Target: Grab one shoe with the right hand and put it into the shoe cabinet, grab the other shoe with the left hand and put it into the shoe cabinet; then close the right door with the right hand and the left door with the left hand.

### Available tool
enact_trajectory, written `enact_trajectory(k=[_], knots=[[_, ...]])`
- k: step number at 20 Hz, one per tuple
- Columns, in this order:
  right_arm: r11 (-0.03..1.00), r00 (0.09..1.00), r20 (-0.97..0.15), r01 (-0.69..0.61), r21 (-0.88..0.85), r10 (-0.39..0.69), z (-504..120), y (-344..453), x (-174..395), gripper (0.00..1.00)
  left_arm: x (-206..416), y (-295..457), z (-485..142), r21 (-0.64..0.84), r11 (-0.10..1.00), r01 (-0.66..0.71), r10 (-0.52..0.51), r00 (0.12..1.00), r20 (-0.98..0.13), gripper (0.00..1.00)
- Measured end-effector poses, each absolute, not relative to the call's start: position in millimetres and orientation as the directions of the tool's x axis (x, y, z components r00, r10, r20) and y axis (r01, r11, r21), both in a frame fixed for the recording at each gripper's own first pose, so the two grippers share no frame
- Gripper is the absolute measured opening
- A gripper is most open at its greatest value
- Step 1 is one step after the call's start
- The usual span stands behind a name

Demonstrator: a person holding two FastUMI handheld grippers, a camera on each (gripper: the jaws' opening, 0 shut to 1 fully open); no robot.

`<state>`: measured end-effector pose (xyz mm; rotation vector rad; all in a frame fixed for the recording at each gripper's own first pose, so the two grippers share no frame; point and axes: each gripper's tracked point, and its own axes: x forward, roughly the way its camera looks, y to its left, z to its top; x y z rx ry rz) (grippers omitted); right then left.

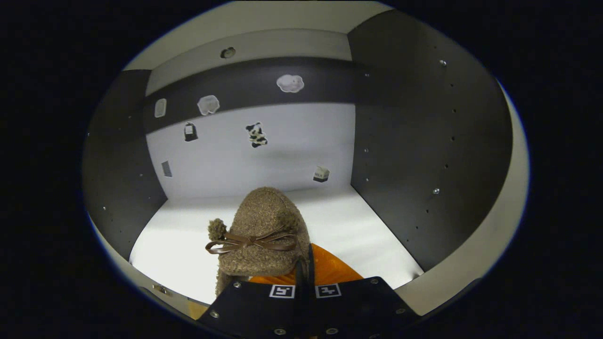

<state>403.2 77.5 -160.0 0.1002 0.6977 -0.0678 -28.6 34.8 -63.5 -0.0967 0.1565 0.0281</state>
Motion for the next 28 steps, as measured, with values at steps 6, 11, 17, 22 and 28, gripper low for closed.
enact_trajectory(k=[6,11,17,22,28], knots=[[0.989,0.740,-0.673,0.106,0.107,-0.007,-169.3,78.1,413.6,0.14,-30.3,59.7,-69.2,-0.073,0.993,-0.098,0.084,0.982,-0.167,0.96],[0.990,0.751,-0.659,0.052,0.129,0.046,-153.7,77.4,403.0,0.45,-26.8,62.0,-72.7,-0.067,0.992,-0.108,0.095,0.980,-0.176,0.96],[0.993,0.813,-0.574,-0.041,0.110,0.097,-109.3,80.1,374.6,0.82,-24.1,45.2,-71.5,-0.070,0.995,-0.068,0.056,0.984,-0.169,0.96],[0.981,0.888,-0.423,-0.136,0.138,0.182,-43.1,93.5,336.9,0.93,-19.9,31.1,-71.2,-0.073,0.997,-0.037,0.025,0.985,-0.168,0.96],[0.970,0.932,-0.274,-0.214,0.114,0.238,-5.1,87.7,260.3,0.93,-13.2,20.8,-76.6,-0.091,0.996,-0.009,-0.008,0.982,-0.189,0.96]])
